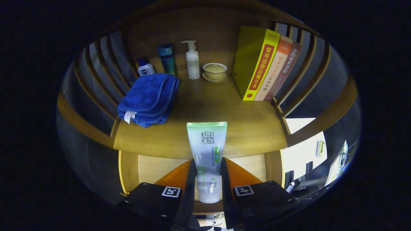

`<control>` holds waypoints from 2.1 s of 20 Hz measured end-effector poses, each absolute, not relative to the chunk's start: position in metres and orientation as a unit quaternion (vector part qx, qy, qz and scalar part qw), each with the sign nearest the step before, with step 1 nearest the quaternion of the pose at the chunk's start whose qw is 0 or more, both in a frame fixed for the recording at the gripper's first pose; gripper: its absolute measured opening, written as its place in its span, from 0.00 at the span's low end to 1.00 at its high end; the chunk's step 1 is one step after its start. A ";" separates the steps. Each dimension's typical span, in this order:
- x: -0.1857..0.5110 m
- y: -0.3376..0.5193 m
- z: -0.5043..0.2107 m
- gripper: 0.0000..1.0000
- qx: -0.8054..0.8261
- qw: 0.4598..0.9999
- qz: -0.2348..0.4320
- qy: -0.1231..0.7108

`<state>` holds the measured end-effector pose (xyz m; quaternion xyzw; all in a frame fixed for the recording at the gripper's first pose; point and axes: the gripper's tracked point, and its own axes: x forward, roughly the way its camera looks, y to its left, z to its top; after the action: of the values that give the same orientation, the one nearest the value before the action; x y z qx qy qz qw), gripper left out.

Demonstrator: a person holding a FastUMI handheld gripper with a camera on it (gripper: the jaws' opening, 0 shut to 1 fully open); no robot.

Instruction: Pull open the drawer, take out the items inside it, and place them on the countertop above the cabinet.

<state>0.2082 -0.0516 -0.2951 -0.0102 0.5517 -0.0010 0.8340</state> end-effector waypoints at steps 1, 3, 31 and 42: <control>0.217 -0.051 -0.302 0.47 -0.010 0.833 -0.004 0.553; 0.237 -0.048 -0.316 0.47 -0.008 0.834 -0.008 0.552; 0.225 -0.028 -0.313 0.97 0.074 0.874 -0.032 0.480; 0.142 -0.048 -0.210 0.97 0.048 0.928 -0.033 0.367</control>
<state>0.1424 -0.0476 -0.2105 0.0481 0.3672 -0.0333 0.9283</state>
